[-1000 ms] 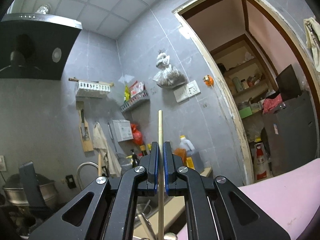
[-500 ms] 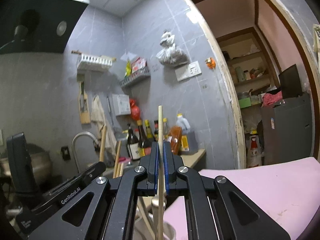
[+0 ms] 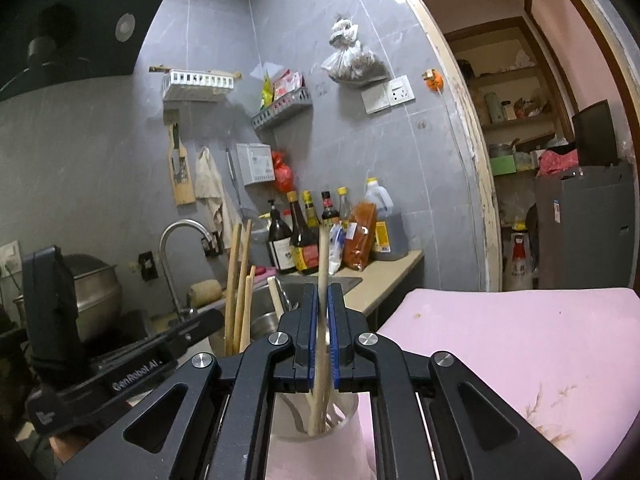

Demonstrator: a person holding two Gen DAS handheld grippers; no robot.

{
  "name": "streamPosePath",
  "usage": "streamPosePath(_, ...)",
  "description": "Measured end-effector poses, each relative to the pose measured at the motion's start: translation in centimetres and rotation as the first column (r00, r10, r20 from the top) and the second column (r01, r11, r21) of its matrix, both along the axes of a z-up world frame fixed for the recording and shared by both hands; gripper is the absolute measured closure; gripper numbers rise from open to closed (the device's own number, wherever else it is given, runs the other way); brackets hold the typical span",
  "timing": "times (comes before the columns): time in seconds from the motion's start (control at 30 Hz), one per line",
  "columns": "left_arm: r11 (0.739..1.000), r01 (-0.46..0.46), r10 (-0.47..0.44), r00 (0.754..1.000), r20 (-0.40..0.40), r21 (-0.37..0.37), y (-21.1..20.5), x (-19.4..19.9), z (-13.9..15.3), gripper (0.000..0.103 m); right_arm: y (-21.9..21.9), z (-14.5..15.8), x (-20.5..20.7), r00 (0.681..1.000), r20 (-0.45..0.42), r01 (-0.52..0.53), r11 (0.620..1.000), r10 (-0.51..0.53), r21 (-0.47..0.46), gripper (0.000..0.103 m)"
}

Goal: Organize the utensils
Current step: 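Lower both chopsticks into the caddy and open both grippers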

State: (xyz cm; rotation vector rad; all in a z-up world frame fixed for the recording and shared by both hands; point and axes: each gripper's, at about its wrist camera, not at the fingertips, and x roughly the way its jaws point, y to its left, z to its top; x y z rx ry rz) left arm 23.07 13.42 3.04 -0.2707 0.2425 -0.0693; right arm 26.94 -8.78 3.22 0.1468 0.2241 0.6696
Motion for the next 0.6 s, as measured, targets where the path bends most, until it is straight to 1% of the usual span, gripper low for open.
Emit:
streamPosePath(0.1, 1.000, -0.005, 0.005, 1.000, 0.000, 0.001, -0.1, -0.4, 0.3, 0.097, -0.2, 0.1, -0.1, 1.000, -0.004, 0.003, 1.000, -0.003, -0.007, 0.093)
streamPosePath(0.17, 1.000, -0.003, 0.003, 1.000, -0.010, 0.009, -0.3, -0.6, 0.4, 0.095, -0.3, 0.2, -0.4, 1.000, 0.011, 0.009, 1.000, -0.009, -0.018, 0.084)
streamPosePath(0.23, 1.000, -0.003, 0.003, 1.000, -0.027, 0.023, -0.5, -0.7, 0.4, 0.093, -0.2, 0.5, -0.8, 0.999, 0.031, 0.019, 0.999, -0.017, -0.047, 0.082)
streamPosePath(0.3, 1.000, 0.000, 0.001, 0.999, -0.035, 0.024, -0.6, -0.9, 0.3, 0.091, -0.4, 0.6, -1.0, 0.999, 0.037, 0.015, 0.998, -0.013, -0.055, 0.081)
streamPosePath(0.33, 1.000, 0.001, 0.000, 0.999, -0.039, 0.022, -0.6, -1.0, 0.3, 0.091, -0.5, 0.8, -1.2, 0.999, 0.039, 0.023, 0.998, -0.021, -0.065, 0.079)
streamPosePath(0.4, 1.000, 0.006, -0.005, 0.999, -0.040, 0.019, -0.7, -1.3, 0.4, 0.085, -0.9, 1.0, -1.4, 0.999, 0.045, 0.030, 0.997, -0.027, -0.070, 0.077)
streamPosePath(0.43, 1.000, 0.009, -0.008, 0.999, -0.038, 0.018, -0.8, -1.5, 0.4, 0.084, -1.2, 1.2, -1.6, 0.998, 0.048, 0.039, 0.997, -0.036, -0.072, 0.073)
streamPosePath(0.47, 1.000, 0.012, -0.012, 0.999, -0.036, 0.019, -0.9, -1.7, 0.6, 0.081, -1.4, 1.3, -1.7, 0.998, 0.049, 0.044, 0.996, -0.040, -0.075, 0.067)
streamPosePath(0.5, 1.000, 0.017, -0.016, 0.999, -0.036, 0.020, -1.0, -1.9, 0.7, 0.080, -1.7, 1.4, -1.8, 0.998, 0.050, 0.048, 0.996, -0.044, -0.077, 0.063)
streamPosePath(0.53, 0.999, 0.024, -0.024, 0.999, -0.037, 0.023, -1.2, -2.0, 0.8, 0.080, -2.0, 1.6, -2.0, 0.997, 0.054, 0.057, 0.995, -0.053, -0.078, 0.057)
streamPosePath(0.6, 0.999, 0.032, -0.031, 0.999, -0.042, 0.033, -1.7, -2.4, 1.0, 0.078, -2.6, 1.8, -2.3, 0.996, 0.059, 0.067, 0.994, -0.062, -0.084, 0.056)
